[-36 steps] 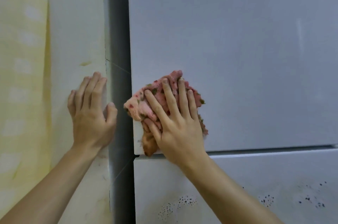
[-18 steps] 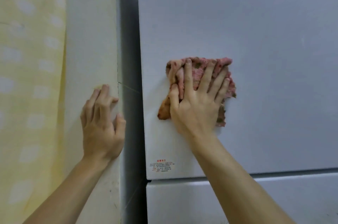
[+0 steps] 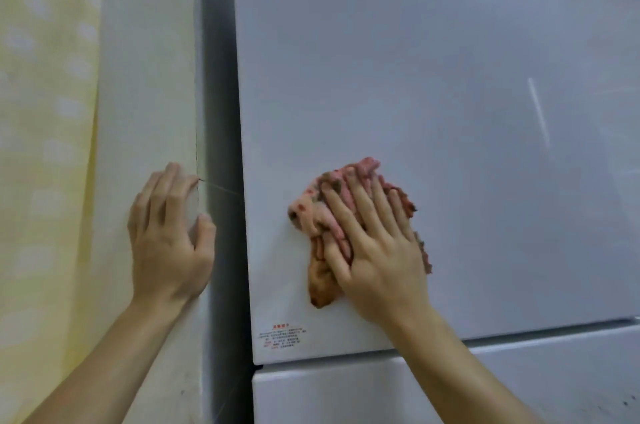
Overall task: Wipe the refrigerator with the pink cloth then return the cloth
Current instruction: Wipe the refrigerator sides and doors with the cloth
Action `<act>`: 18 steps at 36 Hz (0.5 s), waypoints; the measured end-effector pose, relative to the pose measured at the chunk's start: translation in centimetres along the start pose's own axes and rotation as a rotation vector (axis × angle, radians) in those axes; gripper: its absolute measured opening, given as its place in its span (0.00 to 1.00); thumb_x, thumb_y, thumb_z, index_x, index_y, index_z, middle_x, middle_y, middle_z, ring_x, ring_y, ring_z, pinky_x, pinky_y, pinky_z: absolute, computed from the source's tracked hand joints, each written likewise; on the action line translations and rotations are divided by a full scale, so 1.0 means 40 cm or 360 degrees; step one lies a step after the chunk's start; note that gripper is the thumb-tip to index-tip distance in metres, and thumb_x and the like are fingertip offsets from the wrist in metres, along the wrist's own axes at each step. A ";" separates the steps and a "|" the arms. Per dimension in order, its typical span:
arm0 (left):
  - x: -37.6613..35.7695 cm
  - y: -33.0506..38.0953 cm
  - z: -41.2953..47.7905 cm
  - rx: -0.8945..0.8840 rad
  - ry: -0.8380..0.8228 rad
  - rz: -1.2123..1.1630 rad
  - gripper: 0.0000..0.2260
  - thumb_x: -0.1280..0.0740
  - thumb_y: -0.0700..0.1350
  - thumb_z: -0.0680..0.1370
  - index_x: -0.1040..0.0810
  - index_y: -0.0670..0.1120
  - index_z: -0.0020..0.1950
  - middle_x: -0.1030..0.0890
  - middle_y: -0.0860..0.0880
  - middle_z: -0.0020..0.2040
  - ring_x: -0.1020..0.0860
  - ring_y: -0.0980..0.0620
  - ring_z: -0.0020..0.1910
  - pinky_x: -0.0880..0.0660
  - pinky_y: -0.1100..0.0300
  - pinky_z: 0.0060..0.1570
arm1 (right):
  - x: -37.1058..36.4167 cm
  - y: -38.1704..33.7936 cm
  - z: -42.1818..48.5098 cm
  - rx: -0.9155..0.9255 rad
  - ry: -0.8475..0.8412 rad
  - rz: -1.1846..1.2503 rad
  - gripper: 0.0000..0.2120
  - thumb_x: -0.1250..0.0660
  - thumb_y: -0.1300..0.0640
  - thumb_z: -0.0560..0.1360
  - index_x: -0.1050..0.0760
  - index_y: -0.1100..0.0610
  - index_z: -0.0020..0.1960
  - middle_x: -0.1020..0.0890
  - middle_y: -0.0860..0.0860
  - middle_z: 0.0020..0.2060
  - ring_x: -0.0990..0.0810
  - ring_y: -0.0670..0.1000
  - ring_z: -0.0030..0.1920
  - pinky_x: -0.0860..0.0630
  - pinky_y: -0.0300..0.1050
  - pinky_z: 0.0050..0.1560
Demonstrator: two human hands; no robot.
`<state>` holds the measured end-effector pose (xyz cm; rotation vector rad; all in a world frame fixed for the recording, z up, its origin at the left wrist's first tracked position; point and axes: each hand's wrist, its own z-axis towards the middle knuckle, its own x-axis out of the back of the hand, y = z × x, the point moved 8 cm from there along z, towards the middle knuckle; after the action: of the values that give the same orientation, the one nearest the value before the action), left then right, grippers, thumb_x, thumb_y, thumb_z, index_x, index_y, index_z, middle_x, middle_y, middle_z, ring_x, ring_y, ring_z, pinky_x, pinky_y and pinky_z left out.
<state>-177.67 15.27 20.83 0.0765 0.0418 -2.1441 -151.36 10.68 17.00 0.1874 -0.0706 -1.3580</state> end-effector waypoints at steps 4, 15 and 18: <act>-0.007 -0.012 -0.005 0.0007 -0.0033 0.0004 0.27 0.42 0.48 0.79 0.32 0.44 0.78 0.37 0.45 0.83 0.43 0.43 0.84 0.46 0.41 0.81 | 0.062 0.174 0.037 -0.0551 0.0175 -0.0155 0.30 0.43 0.41 0.82 0.38 0.47 0.83 0.41 0.55 0.84 0.46 0.58 0.84 0.48 0.60 0.83; 0.003 -0.004 0.002 -0.0011 0.0065 0.0049 0.25 0.40 0.48 0.77 0.28 0.44 0.74 0.30 0.43 0.78 0.36 0.41 0.79 0.42 0.44 0.79 | -0.039 0.034 0.236 -0.0669 0.0116 -0.0189 0.32 0.51 0.39 0.83 0.41 0.50 0.85 0.45 0.62 0.84 0.52 0.67 0.84 0.54 0.64 0.83; 0.010 -0.007 0.022 -0.0008 0.0078 0.0052 0.22 0.39 0.47 0.77 0.25 0.43 0.70 0.27 0.42 0.73 0.32 0.39 0.75 0.40 0.46 0.76 | -0.063 -0.054 0.241 -0.0452 0.0095 -0.0098 0.31 0.48 0.43 0.85 0.42 0.54 0.85 0.45 0.63 0.83 0.51 0.66 0.84 0.53 0.63 0.83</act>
<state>-178.14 15.04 21.69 0.1259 0.0741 -2.1091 -155.52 11.81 26.26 -0.0090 0.1787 -1.4066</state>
